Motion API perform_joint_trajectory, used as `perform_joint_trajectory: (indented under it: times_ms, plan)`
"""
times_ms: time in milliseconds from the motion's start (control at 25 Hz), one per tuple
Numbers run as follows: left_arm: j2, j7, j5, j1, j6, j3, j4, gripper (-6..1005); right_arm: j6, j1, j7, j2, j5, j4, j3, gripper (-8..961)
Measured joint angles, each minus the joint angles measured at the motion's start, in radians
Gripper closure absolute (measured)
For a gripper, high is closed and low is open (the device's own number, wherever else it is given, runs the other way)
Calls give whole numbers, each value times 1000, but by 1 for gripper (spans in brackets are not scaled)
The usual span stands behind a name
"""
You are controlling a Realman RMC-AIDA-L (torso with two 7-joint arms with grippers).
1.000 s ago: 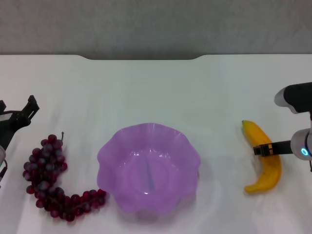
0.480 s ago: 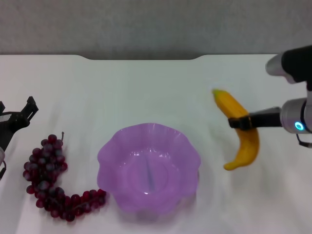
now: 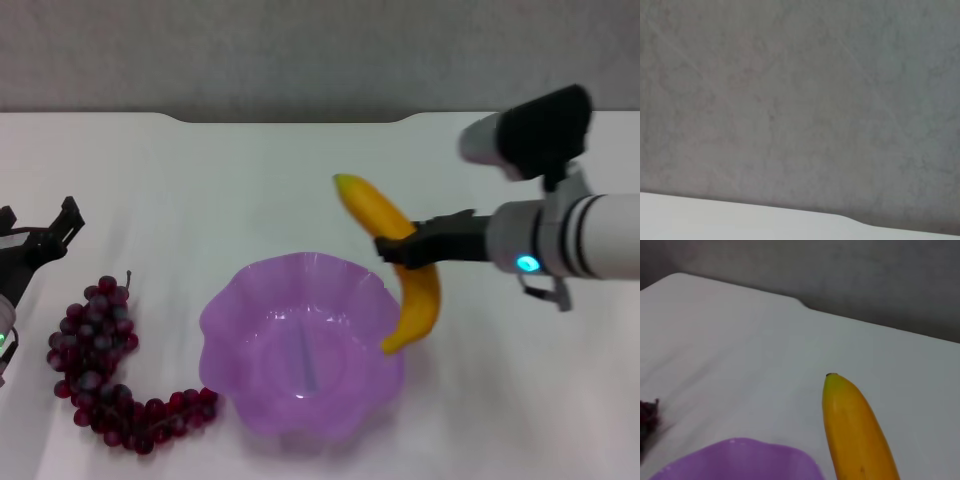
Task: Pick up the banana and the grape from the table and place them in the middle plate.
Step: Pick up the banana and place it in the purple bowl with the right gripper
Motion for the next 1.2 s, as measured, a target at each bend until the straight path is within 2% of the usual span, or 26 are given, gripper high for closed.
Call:
perform_joint_trajectory:
  times_ms: [360,760,960,1200]
  plan:
    - [-1,-3,1,-11,-1,0,1,107,-101,116,-22,5,96,-154,-189,370]
    - [-1,-6,0,-12,-1,12,0,107,-225,166,-23,7,135,-176,-356,331]
    - [-1,-6,-2,-12,-1,12,0,107,-268,173,-23,8,132,-178,-405,311]
    - [2,-6,-6,-12,-1,12,0,107,-276,172,-27,7,131,-184,-413,287]
